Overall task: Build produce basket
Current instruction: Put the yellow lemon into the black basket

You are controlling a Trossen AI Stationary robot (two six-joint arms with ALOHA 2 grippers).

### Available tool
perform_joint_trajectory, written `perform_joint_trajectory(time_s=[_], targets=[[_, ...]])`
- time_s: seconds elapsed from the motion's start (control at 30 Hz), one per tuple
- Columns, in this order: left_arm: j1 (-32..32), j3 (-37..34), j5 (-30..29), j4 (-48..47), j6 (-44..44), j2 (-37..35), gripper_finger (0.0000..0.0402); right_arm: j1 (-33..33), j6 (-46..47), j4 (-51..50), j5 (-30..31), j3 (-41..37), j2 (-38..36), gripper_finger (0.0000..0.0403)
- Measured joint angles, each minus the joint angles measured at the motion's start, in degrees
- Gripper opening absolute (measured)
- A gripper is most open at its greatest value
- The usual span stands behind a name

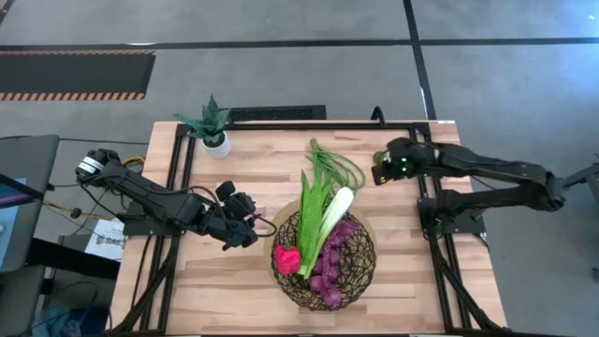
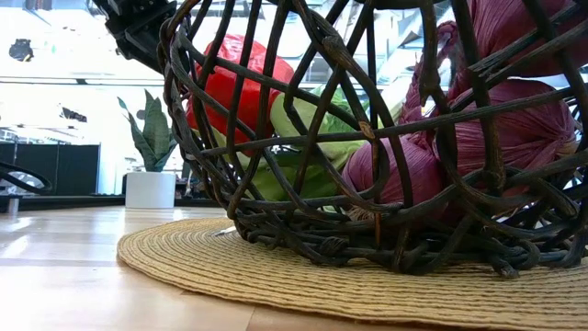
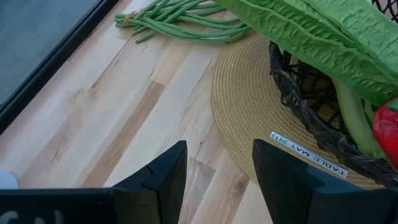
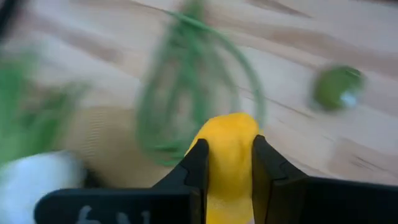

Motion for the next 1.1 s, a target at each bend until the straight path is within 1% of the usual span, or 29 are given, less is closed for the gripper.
perform_joint_trajectory(time_s=[0.07,0.13,0.23,0.37,0.47,0.57,0.7,0.87,1.03,1.1], targets=[[0.01,0.00,0.00,0.00,0.00,0.00,0.0171,3.74,-0.27,0.00,0.11,3.07,-0.56,0.0069],[-0.01,0.00,0.00,0.00,0.00,0.00,0.0171,8.21,-0.46,0.45,1.48,5.76,-0.61,0.0069],[0.01,0.00,0.00,0.00,0.00,0.00,0.0171,15.42,-1.19,3.33,3.22,8.49,0.18,0.0069],[0.01,0.00,0.00,0.02,-0.02,0.00,0.0171,24.74,-1.93,10.73,3.94,9.17,2.28,0.0069],[0.01,0.00,0.00,0.04,-0.02,-0.02,0.0171,30.95,-1.91,14.34,5.32,9.17,4.94,0.0069],[0.00,0.00,-0.03,0.23,0.01,-0.02,0.0171,35.96,-0.79,15.31,7.97,9.17,8.73,0.0069],[0.00,0.00,-0.02,0.17,0.00,-0.02,0.0171,40.23,4.23,15.10,10.67,9.19,14.40,0.0069],[0.00,0.00,-0.01,0.12,0.02,-0.02,0.0171,43.63,13.69,11.12,10.67,9.22,21.12,0.0067],[0.01,0.00,-0.04,0.22,0.00,-0.02,0.0171,46.12,24.60,3.65,7.78,9.17,25.98,0.0066],[0.00,0.00,-0.03,0.20,0.01,-0.02,0.0171,46.82,27.78,2.35,7.42,9.24,27.13,0.0065]])
